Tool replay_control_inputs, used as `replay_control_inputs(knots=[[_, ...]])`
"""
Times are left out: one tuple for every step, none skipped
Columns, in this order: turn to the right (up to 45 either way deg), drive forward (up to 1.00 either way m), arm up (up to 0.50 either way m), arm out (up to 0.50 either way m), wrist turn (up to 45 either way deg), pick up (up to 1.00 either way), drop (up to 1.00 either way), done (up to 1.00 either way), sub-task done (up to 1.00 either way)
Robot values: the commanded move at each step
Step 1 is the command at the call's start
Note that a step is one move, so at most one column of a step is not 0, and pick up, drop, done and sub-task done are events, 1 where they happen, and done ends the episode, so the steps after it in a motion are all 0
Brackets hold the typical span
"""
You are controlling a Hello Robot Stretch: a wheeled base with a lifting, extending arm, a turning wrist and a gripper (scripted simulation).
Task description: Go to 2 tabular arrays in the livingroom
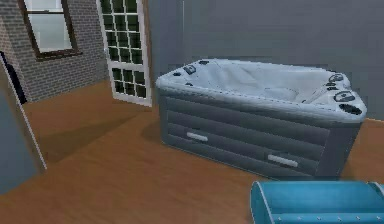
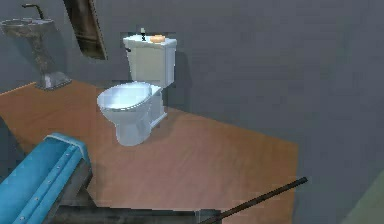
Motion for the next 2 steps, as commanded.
replay_control_inputs(knots=[[0.0, 0.05, 0.00, 0.00, 0.0, 0.00, 0.00, 0.00, 0.00], [-45.0, 0.00, 0.00, 0.00, 0.0, 0.00, 0.00, 0.00, 0.00]])
